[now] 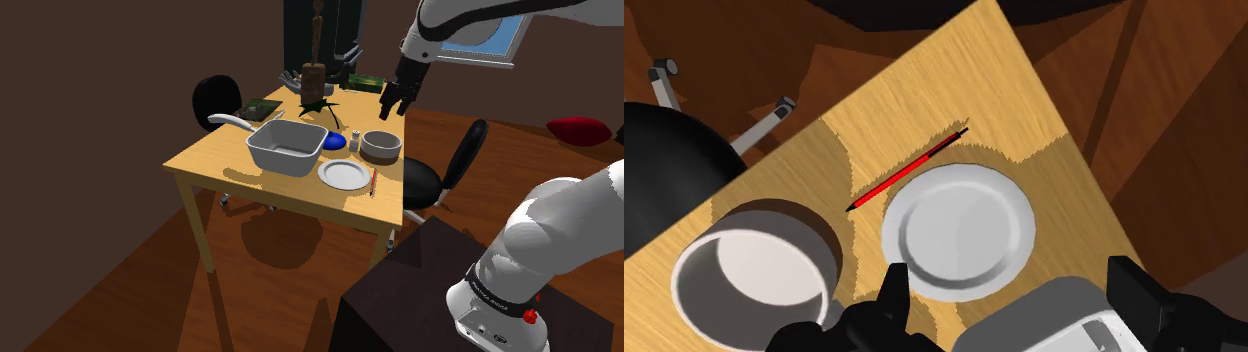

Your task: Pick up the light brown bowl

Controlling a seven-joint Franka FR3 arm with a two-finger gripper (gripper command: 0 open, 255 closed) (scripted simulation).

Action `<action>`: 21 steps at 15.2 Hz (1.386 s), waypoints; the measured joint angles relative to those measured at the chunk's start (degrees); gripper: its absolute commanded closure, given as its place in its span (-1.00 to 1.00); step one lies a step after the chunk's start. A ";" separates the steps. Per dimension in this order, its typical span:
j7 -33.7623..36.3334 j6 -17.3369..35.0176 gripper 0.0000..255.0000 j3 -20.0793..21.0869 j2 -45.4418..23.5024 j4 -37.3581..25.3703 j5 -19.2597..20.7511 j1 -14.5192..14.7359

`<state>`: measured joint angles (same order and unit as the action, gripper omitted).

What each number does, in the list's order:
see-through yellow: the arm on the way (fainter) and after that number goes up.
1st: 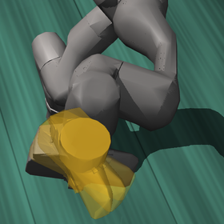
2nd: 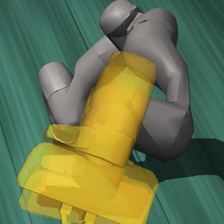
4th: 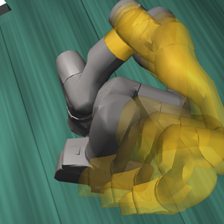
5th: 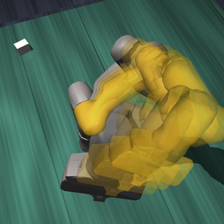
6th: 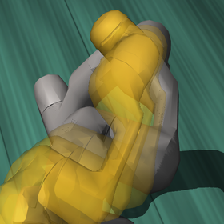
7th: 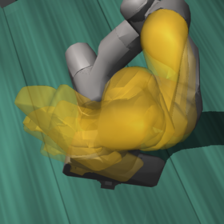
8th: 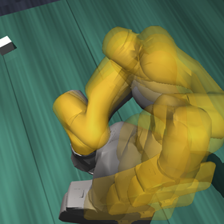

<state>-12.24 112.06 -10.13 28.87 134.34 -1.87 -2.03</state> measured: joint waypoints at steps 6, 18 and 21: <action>-5.84 8.60 -1.00 -3.92 -11.43 -1.79 -0.54 -0.27; -18.56 18.47 -1.00 -8.50 -36.11 -13.72 -7.66 -2.12; -21.41 19.14 -1.00 -8.45 -42.85 -18.98 -10.07 -3.48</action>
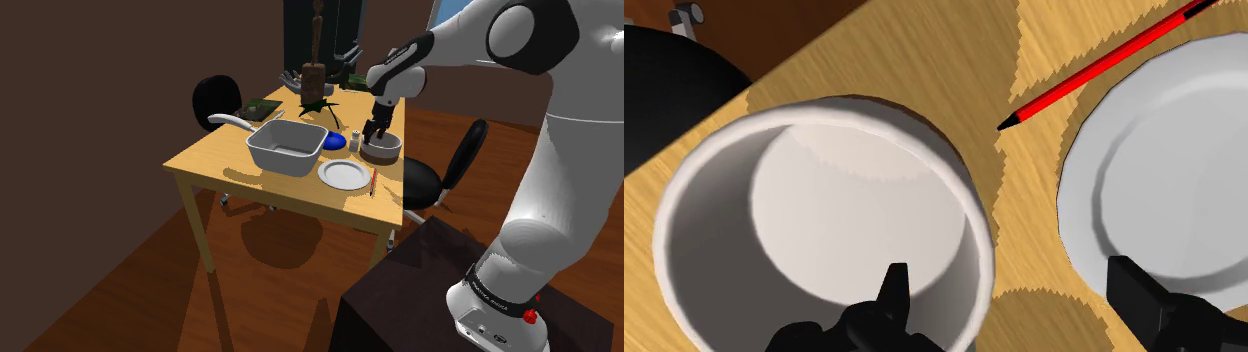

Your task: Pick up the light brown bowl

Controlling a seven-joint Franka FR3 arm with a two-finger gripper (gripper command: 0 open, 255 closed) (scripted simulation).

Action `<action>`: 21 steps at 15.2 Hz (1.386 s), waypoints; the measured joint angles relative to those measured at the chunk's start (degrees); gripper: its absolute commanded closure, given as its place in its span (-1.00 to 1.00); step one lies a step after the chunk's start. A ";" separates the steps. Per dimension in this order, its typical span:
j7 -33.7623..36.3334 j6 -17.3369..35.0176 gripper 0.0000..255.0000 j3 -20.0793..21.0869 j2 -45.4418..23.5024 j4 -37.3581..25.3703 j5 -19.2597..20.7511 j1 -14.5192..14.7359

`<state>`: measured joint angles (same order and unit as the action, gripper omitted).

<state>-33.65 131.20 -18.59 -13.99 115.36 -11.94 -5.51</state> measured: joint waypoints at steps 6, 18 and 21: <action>-1.97 3.43 -1.00 0.56 -3.75 0.06 -1.94 -0.84; -2.57 5.10 1.00 0.95 -4.98 0.48 -2.74 -1.01; -2.22 4.10 1.00 0.77 -4.55 -0.03 -2.35 -0.94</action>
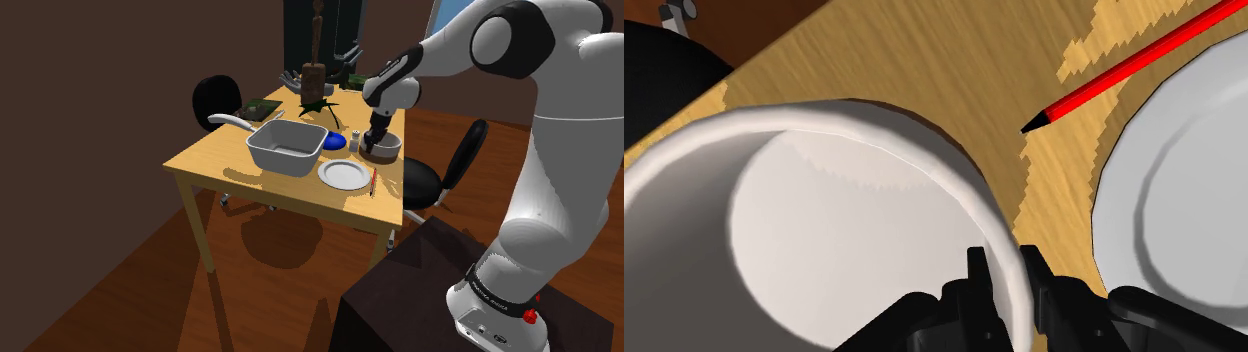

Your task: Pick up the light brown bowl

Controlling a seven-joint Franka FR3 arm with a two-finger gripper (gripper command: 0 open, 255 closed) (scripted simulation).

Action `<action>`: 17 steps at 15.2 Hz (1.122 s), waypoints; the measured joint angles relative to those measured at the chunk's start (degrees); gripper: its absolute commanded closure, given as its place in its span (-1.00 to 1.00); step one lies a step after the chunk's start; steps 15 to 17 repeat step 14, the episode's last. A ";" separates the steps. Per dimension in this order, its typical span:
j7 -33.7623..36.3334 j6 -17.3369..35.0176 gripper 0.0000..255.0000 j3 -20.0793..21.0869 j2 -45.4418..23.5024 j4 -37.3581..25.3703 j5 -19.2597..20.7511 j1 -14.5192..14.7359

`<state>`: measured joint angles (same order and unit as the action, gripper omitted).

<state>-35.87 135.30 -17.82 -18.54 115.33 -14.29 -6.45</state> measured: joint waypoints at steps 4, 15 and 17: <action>0.67 -2.09 1.00 -0.45 1.67 -0.53 0.98 0.20; 2.74 -8.29 1.00 -1.30 5.87 -2.90 3.51 0.81; 2.74 -8.29 1.00 -1.30 5.87 -2.90 3.51 0.81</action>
